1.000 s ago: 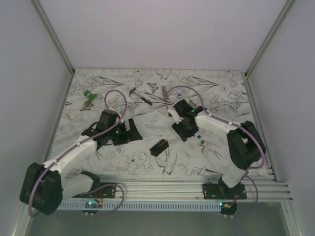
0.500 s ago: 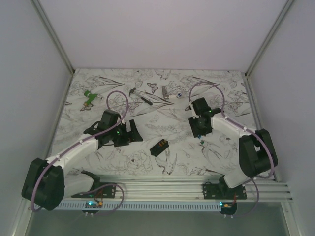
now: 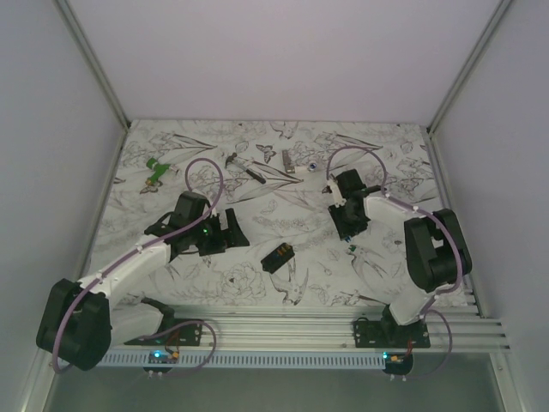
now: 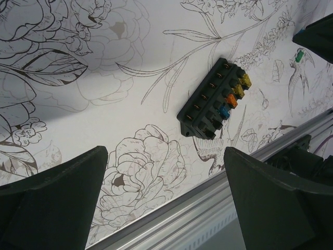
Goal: Snap on the fuse box
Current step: Pick up the fuse from the center of the board.
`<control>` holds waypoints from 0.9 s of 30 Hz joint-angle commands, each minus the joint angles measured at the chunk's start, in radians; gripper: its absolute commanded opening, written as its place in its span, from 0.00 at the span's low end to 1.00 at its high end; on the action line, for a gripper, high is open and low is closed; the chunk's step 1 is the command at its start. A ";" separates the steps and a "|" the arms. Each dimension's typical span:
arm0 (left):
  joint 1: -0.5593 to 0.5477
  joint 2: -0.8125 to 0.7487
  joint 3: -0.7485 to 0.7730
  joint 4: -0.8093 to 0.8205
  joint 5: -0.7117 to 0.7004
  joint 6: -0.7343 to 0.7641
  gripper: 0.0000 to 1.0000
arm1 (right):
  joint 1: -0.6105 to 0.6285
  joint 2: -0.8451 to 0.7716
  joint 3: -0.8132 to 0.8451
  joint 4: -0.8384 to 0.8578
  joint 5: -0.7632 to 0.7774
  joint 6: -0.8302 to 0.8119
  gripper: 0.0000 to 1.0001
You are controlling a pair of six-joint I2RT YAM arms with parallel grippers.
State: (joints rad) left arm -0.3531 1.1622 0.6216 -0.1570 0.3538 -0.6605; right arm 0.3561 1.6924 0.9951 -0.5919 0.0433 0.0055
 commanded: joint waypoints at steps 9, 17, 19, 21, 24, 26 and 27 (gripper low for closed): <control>0.006 -0.019 0.003 -0.016 0.026 0.016 1.00 | -0.010 0.039 0.035 -0.007 0.000 -0.029 0.37; 0.006 -0.019 0.004 -0.016 0.030 0.017 1.00 | -0.010 0.043 0.032 -0.038 -0.020 -0.037 0.39; 0.007 -0.019 0.003 -0.016 0.031 0.017 1.00 | -0.009 0.049 0.036 -0.049 -0.032 -0.044 0.39; 0.006 -0.021 0.003 -0.016 0.031 0.016 1.00 | -0.010 0.058 0.040 -0.064 -0.044 -0.055 0.39; 0.007 -0.022 0.003 -0.016 0.030 0.017 1.00 | -0.010 0.072 0.045 -0.073 -0.054 -0.065 0.39; 0.008 -0.023 0.003 -0.015 0.030 0.017 1.00 | -0.009 0.078 0.048 -0.075 -0.057 -0.068 0.39; 0.007 -0.021 0.003 -0.016 0.031 0.018 1.00 | -0.009 0.082 0.048 -0.077 -0.053 -0.068 0.39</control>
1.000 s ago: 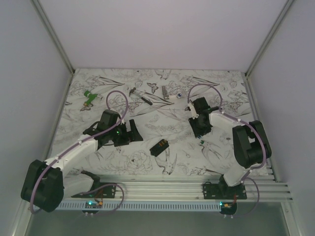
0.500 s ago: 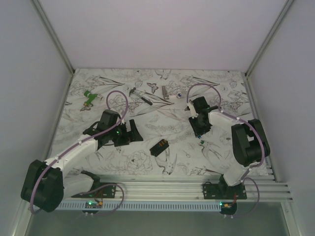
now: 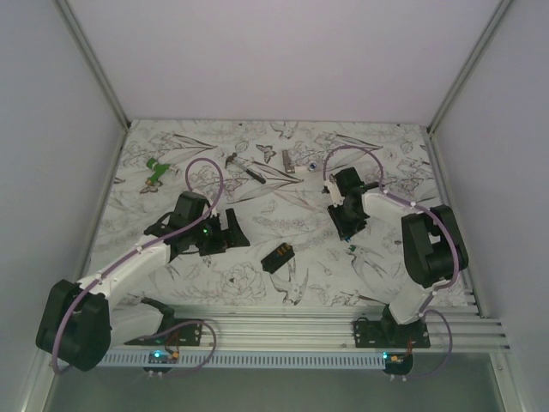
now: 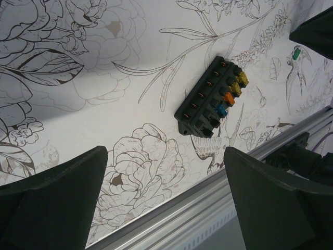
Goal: Snap on the fuse box
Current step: Pick up the fuse from the center of the board.
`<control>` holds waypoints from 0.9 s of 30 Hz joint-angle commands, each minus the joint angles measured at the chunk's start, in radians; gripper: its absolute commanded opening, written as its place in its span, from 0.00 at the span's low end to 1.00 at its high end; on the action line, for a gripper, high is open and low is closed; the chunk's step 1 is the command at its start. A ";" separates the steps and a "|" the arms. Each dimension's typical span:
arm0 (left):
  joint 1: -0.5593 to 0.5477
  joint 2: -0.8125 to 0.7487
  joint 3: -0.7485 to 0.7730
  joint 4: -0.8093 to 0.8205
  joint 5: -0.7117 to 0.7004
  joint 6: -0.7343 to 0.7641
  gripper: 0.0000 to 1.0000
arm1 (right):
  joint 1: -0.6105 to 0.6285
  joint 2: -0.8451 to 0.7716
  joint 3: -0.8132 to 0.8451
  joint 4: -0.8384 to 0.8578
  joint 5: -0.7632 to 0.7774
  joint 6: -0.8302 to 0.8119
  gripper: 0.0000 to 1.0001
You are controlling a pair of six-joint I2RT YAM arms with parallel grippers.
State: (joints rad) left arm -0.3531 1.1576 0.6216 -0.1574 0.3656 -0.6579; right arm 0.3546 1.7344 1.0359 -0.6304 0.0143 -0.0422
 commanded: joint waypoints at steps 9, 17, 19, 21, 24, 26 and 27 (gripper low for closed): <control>0.006 -0.015 0.004 -0.016 0.022 0.017 1.00 | -0.009 0.046 -0.003 -0.056 0.006 -0.019 0.37; 0.007 -0.015 0.003 -0.016 0.026 0.018 1.00 | -0.014 0.040 -0.005 -0.052 0.016 -0.010 0.30; 0.006 -0.015 0.003 -0.016 0.028 0.017 1.00 | -0.018 0.032 -0.006 -0.043 0.009 0.000 0.27; 0.007 -0.015 0.004 -0.014 0.032 0.017 1.00 | -0.021 0.016 -0.007 -0.031 -0.008 0.014 0.26; 0.006 -0.015 0.010 -0.013 0.041 0.017 1.00 | -0.022 -0.007 -0.006 -0.010 -0.046 0.052 0.25; 0.003 -0.016 0.014 -0.009 0.045 0.016 1.00 | -0.021 -0.022 -0.004 0.009 -0.075 0.107 0.25; 0.001 -0.016 0.017 -0.005 0.045 0.014 1.00 | -0.021 -0.030 -0.006 0.022 -0.090 0.136 0.25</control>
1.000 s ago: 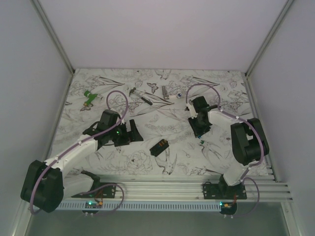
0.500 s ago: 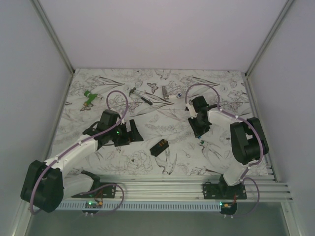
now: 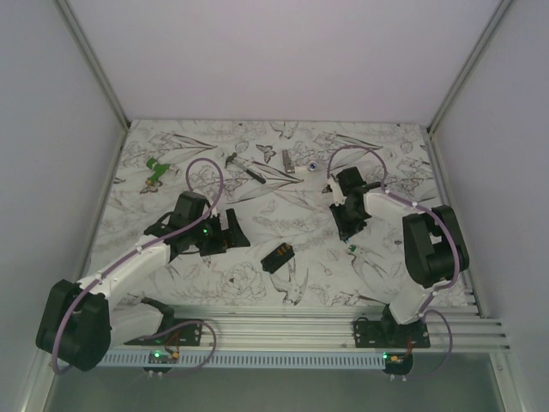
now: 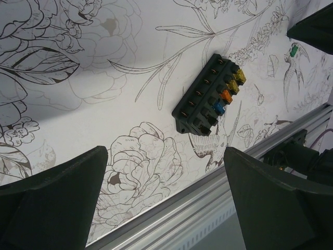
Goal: Snap on the fuse box
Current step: Pick up the fuse from the center of the board.
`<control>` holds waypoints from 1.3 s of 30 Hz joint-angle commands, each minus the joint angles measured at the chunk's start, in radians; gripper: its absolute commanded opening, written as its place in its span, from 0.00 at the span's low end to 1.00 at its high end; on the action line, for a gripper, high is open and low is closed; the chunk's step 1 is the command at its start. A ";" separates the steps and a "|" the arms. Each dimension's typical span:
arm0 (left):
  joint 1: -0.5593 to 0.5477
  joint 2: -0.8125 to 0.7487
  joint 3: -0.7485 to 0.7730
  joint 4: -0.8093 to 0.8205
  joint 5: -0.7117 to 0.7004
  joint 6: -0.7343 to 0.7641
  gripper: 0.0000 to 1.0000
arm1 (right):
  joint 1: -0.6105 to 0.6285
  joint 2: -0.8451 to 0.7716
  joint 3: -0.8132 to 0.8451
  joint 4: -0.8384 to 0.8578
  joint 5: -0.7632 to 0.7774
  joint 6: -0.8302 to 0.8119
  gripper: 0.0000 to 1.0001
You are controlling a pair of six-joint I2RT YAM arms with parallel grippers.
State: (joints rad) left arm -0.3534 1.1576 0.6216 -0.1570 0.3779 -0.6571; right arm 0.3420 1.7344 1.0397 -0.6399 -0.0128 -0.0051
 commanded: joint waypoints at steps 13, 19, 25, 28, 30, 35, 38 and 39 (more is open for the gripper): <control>-0.130 0.052 0.063 0.166 -0.050 -0.031 0.99 | 0.063 -0.175 -0.068 0.291 -0.189 0.458 0.25; -0.235 0.084 0.100 0.292 -0.202 -0.026 0.97 | 0.140 -0.243 -0.082 0.419 -0.196 0.619 0.25; -0.300 0.103 0.104 0.446 -0.291 0.013 0.79 | 0.204 -0.259 -0.081 0.505 -0.222 0.716 0.25; -0.335 0.145 0.105 0.512 -0.329 0.043 0.73 | 0.224 -0.279 -0.081 0.533 -0.228 0.749 0.24; -0.351 0.154 0.106 0.539 -0.348 0.061 0.65 | 0.233 -0.286 -0.081 0.553 -0.238 0.768 0.23; -0.371 0.171 0.096 0.579 -0.400 0.075 0.52 | 0.251 -0.297 -0.090 0.599 -0.260 0.807 0.23; -0.372 0.172 0.090 0.603 -0.412 0.083 0.43 | 0.260 -0.302 -0.093 0.609 -0.262 0.815 0.23; -0.372 0.173 0.091 0.608 -0.412 0.085 0.41 | 0.262 -0.302 -0.095 0.612 -0.265 0.821 0.23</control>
State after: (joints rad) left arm -0.7193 1.3258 0.7090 0.3737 0.0116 -0.6037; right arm 0.5884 1.4570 0.9558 -0.0807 -0.2615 0.7723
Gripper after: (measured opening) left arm 0.442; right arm 0.256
